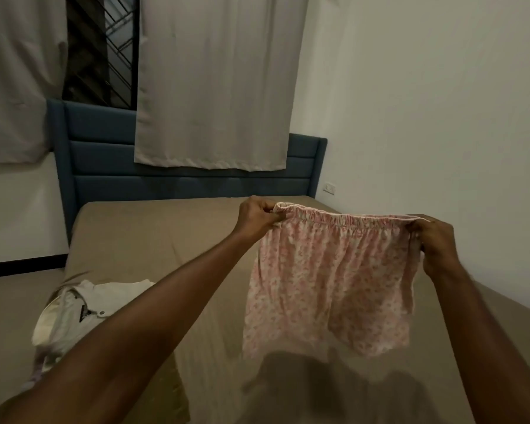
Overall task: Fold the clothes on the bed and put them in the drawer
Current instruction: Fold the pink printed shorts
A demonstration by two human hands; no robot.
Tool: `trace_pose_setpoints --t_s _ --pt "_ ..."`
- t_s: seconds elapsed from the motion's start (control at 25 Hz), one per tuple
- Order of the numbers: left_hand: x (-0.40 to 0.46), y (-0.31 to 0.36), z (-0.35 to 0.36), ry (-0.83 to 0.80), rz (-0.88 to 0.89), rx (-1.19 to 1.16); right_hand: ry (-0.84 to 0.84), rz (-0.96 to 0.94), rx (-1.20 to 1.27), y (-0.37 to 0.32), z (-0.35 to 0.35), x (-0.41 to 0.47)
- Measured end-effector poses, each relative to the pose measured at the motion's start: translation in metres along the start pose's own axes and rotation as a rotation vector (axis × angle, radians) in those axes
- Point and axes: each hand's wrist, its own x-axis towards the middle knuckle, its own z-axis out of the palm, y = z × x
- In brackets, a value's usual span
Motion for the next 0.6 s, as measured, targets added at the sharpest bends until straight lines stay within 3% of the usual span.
trace_pose_setpoints --t_s 0.16,0.28,0.44,0.52,0.6 --pt "-0.037 0.006 0.008 0.015 0.182 0.048 0.037 -0.066 0.052 0.009 -0.038 -0.021" --pt "-0.111 -0.016 0.007 -0.021 0.183 0.096 0.015 -0.106 0.039 0.048 -0.074 -0.084" --pt "-0.253 -0.095 0.005 -0.183 0.122 0.142 -0.109 0.086 -0.079 0.150 -0.121 -0.220" --pt "-0.325 -0.144 0.002 -0.329 0.052 0.295 -0.177 0.229 -0.181 0.201 -0.145 -0.291" --pt "-0.385 -0.191 0.001 -0.455 0.101 0.466 -0.299 0.299 -0.315 0.241 -0.165 -0.349"
